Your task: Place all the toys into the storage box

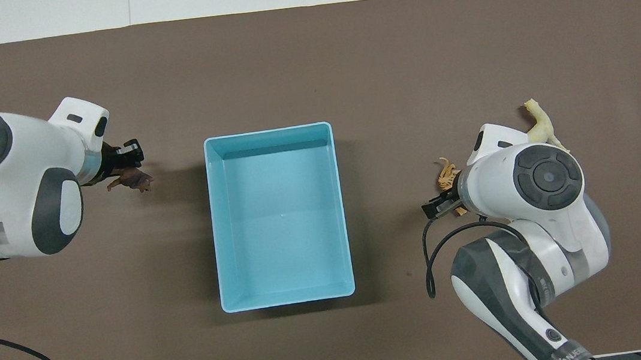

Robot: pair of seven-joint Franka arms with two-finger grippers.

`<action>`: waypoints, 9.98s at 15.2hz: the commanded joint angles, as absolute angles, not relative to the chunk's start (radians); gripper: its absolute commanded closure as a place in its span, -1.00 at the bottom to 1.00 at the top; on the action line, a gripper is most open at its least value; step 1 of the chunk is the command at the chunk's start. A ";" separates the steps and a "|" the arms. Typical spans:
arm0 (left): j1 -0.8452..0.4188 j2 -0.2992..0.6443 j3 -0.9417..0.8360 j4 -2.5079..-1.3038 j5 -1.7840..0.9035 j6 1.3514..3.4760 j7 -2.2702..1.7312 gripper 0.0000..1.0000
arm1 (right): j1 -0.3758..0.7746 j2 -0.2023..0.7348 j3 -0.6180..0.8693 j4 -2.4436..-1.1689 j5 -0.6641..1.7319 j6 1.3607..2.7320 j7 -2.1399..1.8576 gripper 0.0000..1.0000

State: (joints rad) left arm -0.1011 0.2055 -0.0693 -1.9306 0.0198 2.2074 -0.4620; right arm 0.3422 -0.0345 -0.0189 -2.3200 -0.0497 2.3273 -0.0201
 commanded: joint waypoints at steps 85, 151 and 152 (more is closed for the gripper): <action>-0.402 -0.049 -0.126 -1.990 0.048 2.001 -0.827 -1.00 | -0.015 0.241 -0.054 -2.273 -0.020 2.697 0.609 -0.60; 0.015 -0.038 -0.150 -1.601 -0.026 1.517 -0.140 -1.00 | -0.084 0.009 -0.048 -1.548 -0.075 1.537 -0.071 -1.00; 0.017 -0.038 -0.150 -1.601 -0.026 1.517 -0.140 -1.00 | -0.097 0.009 -0.045 -1.552 -0.074 1.537 -0.072 -1.00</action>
State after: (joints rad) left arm 0.0088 -0.0101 -0.1491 -1.5664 -0.0137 1.5012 -0.1425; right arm -0.0683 0.0150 -0.0630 -1.5465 -0.0601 1.5495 -0.0900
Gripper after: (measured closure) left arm 0.000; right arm 0.000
